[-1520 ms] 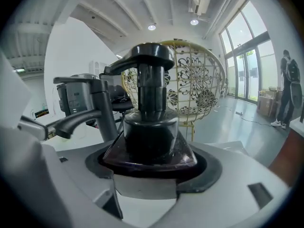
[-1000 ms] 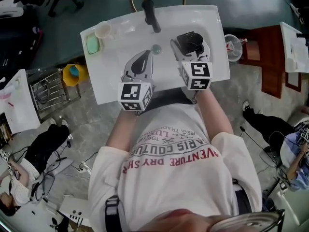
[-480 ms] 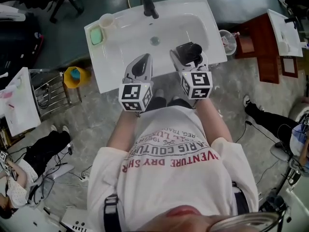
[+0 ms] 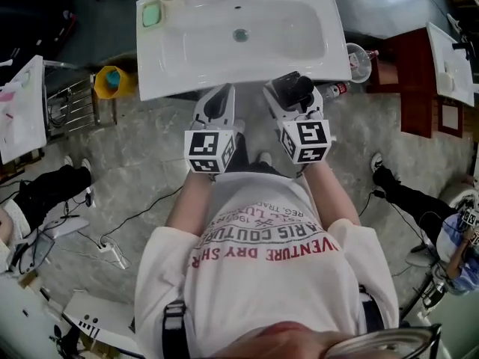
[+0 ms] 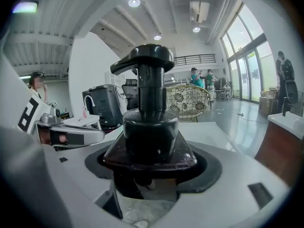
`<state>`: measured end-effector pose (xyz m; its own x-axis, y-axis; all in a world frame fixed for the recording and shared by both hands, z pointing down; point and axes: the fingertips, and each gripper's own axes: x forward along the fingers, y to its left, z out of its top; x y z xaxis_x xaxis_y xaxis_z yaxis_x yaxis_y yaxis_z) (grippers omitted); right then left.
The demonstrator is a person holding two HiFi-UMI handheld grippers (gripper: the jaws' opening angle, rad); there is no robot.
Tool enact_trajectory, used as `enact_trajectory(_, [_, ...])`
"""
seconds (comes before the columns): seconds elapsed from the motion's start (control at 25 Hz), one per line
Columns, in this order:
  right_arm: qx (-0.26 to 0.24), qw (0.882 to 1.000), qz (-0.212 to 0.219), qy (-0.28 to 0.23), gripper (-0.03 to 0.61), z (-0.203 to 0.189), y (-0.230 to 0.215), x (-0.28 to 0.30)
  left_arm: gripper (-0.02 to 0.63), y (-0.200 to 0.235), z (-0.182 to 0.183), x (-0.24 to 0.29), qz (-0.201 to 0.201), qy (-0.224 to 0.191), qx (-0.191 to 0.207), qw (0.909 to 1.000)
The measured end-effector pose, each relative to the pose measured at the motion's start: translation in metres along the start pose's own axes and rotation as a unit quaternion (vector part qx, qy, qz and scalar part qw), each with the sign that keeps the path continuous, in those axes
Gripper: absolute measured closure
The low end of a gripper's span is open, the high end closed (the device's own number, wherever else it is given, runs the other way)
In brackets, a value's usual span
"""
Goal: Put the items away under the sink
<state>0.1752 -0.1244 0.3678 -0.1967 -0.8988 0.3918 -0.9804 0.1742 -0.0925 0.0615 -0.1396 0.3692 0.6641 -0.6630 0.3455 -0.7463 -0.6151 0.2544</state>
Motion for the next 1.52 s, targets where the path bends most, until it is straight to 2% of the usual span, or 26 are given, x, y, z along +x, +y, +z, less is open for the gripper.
enact_trajectory(0.32, [-0.02, 0.997, 0.068, 0.03, 0.207, -0.064, 0.023, -0.058, 0.591, -0.045, -0.075, -0.068, 0.068, 0.009, -0.036, 0.997])
enact_trajectory(0.52, [-0.026, 0.994, 0.092, 0.051, 0.207, -0.098, 0.036, -0.073, 0.591, -0.049, -0.104, -0.098, 0.099, 0.014, -0.05, 0.9937])
enact_trajectory(0.76, [-0.058, 0.988, 0.128, 0.067, 0.207, -0.131, 0.071, -0.057, 0.591, -0.016, -0.131, -0.116, 0.131, 0.02, -0.068, 0.9889])
enact_trajectory(1.0, [-0.057, 0.986, 0.143, 0.063, 0.207, -0.174, 0.084, -0.007, 0.591, 0.029, -0.157, -0.097, 0.141, 0.006, -0.049, 0.9888])
enact_trajectory(1.32, [-0.057, 0.985, 0.155, 0.056, 0.207, -0.28, 0.093, 0.08, 0.591, 0.114, -0.248, -0.057, 0.169, -0.017, -0.03, 0.9849])
enact_trajectory(1.52, [-0.06, 0.984, 0.157, 0.051, 0.207, -0.347, 0.087, 0.139, 0.591, 0.153, -0.306, -0.021, 0.166, -0.042, -0.014, 0.9851])
